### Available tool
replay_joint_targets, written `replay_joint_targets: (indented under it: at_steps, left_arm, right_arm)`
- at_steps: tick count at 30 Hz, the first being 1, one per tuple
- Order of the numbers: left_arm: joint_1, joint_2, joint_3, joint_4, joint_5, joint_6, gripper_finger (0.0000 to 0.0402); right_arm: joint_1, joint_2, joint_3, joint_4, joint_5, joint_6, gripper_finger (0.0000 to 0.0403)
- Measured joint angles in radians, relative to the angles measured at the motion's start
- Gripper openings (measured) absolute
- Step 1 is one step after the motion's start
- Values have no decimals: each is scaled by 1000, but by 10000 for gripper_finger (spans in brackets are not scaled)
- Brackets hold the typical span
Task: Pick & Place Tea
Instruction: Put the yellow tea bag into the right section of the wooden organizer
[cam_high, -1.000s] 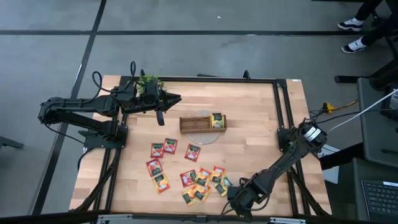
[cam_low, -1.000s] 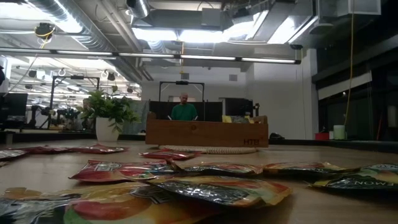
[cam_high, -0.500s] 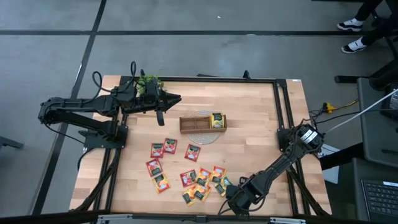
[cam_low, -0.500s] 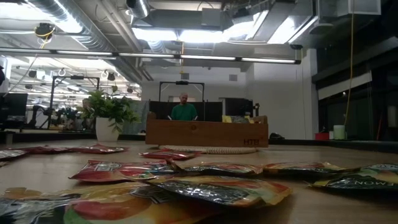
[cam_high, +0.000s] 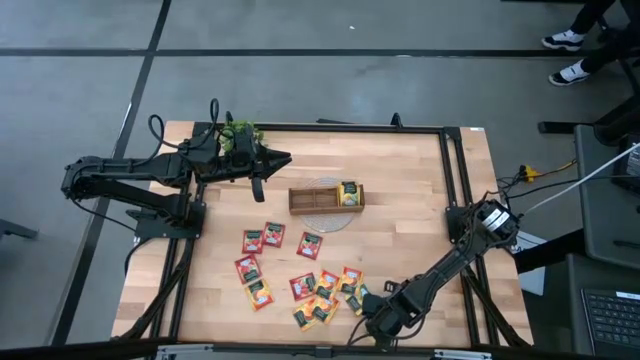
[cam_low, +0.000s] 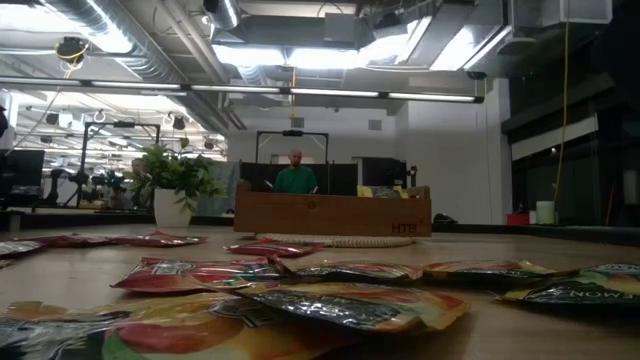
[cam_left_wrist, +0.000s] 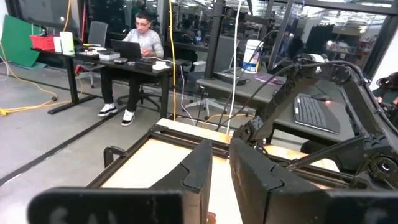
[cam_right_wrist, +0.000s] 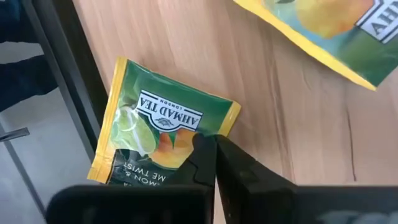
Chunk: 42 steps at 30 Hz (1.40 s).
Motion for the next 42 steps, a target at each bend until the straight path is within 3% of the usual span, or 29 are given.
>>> replay_joint_targets:
  at_steps: [8, 20, 26, 34, 38, 42]
  left_arm:
    - [0, 0, 0, 0, 0, 0, 53]
    - [0, 0, 0, 1, 0, 0, 54]
    - [0, 0, 0, 1, 0, -10, 53]
    - [0, 0, 0, 1, 0, -11, 54]
    - [0, 0, 0, 1, 0, -11, 52]
    - [0, 0, 0, 1, 0, -11, 55]
  right_arm:
    - [0, -4, -1, -15, 5, -2, 4]
    - [0, -8, 8, -221, 49, 29, 2]
    - [-1, 5, 108, -458, 155, 18, 1]
    - [-1, -2, 227, -510, 202, -26, 1]
    - [-1, -2, 230, -502, 202, -15, 27]
    - [-1, -2, 230, -498, 166, -2, 89]
